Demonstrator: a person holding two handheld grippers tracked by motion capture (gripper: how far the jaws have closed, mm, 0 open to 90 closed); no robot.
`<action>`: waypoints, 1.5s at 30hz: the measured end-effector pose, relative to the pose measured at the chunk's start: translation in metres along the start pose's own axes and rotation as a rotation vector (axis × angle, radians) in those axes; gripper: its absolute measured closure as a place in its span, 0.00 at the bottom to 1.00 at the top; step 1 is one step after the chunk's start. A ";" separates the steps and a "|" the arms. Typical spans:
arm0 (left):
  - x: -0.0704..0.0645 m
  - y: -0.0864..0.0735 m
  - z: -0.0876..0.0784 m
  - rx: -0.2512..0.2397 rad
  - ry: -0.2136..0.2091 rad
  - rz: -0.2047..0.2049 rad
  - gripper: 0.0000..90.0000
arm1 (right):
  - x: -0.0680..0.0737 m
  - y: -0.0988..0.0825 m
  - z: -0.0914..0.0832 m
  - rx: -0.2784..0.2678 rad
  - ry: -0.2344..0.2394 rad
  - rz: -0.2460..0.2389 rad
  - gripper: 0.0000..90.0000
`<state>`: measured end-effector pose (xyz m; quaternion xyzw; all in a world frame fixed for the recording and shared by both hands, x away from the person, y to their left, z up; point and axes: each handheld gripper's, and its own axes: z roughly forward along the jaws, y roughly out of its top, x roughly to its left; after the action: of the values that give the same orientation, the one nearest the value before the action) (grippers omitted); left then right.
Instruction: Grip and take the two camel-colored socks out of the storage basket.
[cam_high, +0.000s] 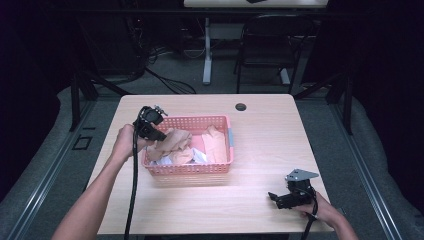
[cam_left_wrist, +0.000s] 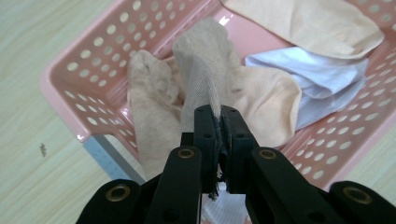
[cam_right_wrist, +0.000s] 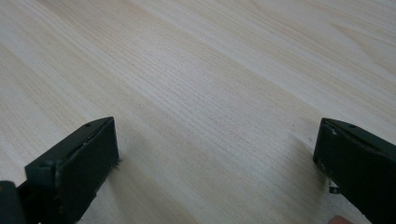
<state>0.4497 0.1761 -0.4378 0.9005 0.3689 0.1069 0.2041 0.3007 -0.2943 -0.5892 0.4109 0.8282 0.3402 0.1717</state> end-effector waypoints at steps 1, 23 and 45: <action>0.000 0.002 -0.003 -0.001 0.004 0.006 0.96 | 0.000 0.000 0.000 0.000 0.000 0.000 0.00; 0.002 0.040 -0.064 0.052 0.003 0.118 0.96 | 0.000 0.000 0.000 -0.004 -0.005 0.003 0.00; 0.012 0.056 -0.113 0.125 0.068 0.148 0.95 | 0.000 0.000 0.000 -0.004 -0.005 0.004 0.00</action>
<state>0.4543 0.1816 -0.3109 0.9320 0.3142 0.1290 0.1265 0.3006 -0.2938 -0.5897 0.4128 0.8265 0.3411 0.1738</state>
